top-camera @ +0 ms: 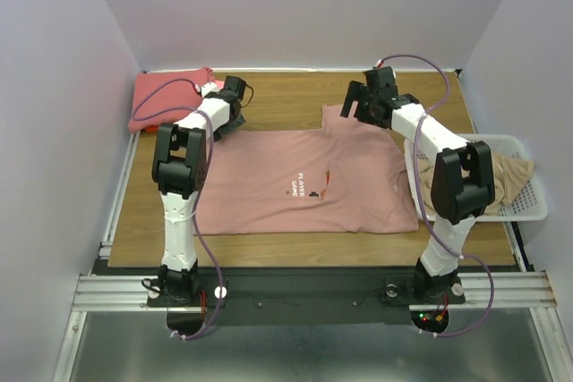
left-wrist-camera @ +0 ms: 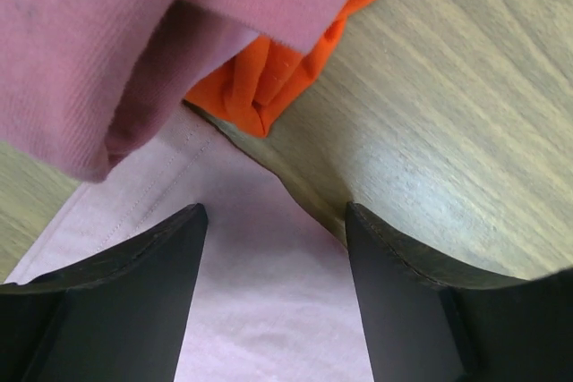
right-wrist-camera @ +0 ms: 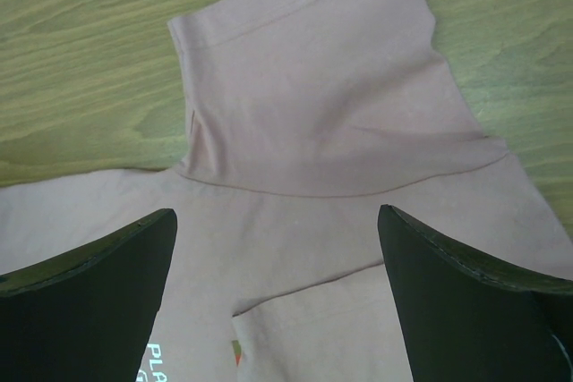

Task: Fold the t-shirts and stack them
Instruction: Fold the tshirt

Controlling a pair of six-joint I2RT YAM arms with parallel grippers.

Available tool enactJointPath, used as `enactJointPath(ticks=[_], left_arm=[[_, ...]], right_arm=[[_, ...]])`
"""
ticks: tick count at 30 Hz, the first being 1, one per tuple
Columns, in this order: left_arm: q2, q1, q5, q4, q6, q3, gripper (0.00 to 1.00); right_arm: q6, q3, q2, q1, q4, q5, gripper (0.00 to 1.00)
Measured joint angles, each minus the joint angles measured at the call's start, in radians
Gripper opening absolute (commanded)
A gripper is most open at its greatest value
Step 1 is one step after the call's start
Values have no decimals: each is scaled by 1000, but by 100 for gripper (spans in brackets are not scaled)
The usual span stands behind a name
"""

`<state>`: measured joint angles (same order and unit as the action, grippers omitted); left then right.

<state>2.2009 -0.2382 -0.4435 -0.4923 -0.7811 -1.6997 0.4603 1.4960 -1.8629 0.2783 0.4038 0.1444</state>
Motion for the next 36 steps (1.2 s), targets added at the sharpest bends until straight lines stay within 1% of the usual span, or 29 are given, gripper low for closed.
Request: enactJointPath(ticks=[3,5,6,9,10,11,13,14,16,17,18,19,20,21,32,36], left_arm=[[15,0,-14,-19,-6,-22,71],[21,0,-18,-29,-11,-31,67],[23,0,-21,-35,-11,-33,63],[26,0,-23,-50,-17,-42,60],[30,0,-23,-56,-17,-51,58],[35,0,-23,-65,-20,-60,52],[41,0,-24,-76,-21,-71,46],[42,0,-24,-79,-21,-72,38],[42,0,-26,-89,-19,-72,31],[42,0,-26,-89,-21,-72,25],[42,0,-27,-92,-16,-72,16],[41,0,-29,-95,-16,-72,11],[40,0,-30,-99,-15,-70,3],[40,0,-30,-98,-15,-68,1],[31,0,-24,-100,-12,-60,0],[23,0,-21,-98,-12,-48,0]], right_arm=[[-12,26,-18,-6,0,2,100],[-21,53,-37,-11,-1,3,100],[-26,65,-46,-13,-1,3,100],[-44,97,-77,-19,-2,6,100],[-48,100,-80,-21,-2,6,100],[-54,102,-84,-23,0,9,100],[-63,117,-95,-24,2,20,100],[-66,135,-108,-26,5,29,100],[-72,182,-145,-32,3,47,100],[-76,211,-170,-37,1,55,100],[-80,235,-190,-40,2,63,100],[-88,276,-226,-45,3,69,100],[-97,311,-256,-49,0,73,100],[-109,348,-288,-50,-1,78,100],[-254,650,-595,-56,-6,127,99],[-274,708,-671,-56,-7,127,94]])
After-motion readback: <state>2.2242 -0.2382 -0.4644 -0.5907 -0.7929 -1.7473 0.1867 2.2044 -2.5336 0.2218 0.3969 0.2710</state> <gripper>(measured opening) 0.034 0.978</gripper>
